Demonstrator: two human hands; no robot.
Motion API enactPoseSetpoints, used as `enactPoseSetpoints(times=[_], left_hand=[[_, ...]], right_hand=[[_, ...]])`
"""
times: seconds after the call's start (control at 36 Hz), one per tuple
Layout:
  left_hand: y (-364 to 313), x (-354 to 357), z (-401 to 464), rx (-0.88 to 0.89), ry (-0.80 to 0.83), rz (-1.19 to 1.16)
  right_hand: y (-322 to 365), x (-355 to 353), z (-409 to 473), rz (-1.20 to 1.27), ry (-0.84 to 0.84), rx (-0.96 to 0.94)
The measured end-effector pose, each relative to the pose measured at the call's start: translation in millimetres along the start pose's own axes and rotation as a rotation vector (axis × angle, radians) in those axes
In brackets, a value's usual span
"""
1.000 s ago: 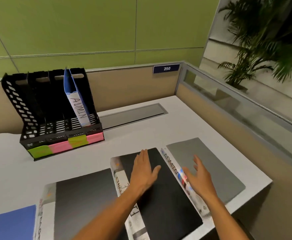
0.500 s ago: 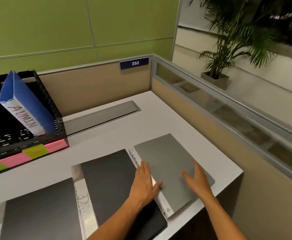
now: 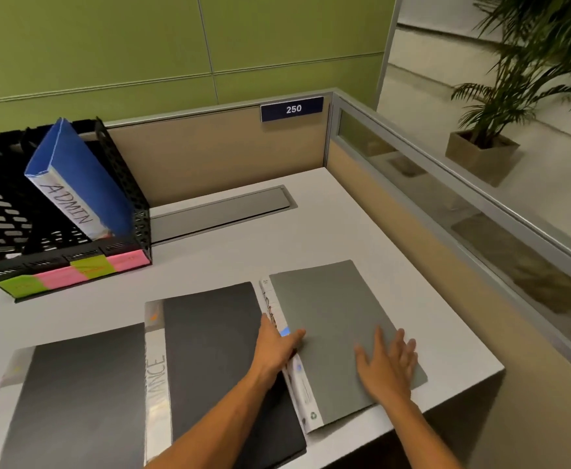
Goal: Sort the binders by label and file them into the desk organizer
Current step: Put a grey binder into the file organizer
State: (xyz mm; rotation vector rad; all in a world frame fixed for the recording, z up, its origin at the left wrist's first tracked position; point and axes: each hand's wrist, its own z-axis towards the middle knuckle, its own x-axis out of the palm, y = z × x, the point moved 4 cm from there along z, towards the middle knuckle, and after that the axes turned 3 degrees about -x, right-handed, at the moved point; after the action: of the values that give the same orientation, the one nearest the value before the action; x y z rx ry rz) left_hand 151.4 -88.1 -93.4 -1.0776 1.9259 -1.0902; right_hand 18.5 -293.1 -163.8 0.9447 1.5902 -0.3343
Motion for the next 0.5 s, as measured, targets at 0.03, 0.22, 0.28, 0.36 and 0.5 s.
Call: enactPoseSetpoints(times=[0.03, 0.22, 0.28, 0.36, 0.5], left_hand=[[2.9, -1.4, 2.3, -0.043, -0.007, -0.034], [-7.7, -4.6, 2.4, -0.179, 0.100, -0.198], [-14.1, -2.8, -1.0, -0.186, 0.112, -0.236], [-24.6, 1.3, -6.0, -0.121, 0.135, -0.264], [-41.2, -14.7, -8.9, 0.020, 0.000, -0.314]], right_hand=[[0.2, 0.1, 0.5, 0.001, 0.000, 0.000], [-1.7, -1.2, 2.2, 0.053, 0.042, -0.004], [1.8, -3.9, 3.3, 0.085, 0.076, 0.006], [12.5, -16.0, 5.0, 0.162, 0.117, 0.032], [47.1, -55.6, -2.4, 0.485, 0.110, -0.080]])
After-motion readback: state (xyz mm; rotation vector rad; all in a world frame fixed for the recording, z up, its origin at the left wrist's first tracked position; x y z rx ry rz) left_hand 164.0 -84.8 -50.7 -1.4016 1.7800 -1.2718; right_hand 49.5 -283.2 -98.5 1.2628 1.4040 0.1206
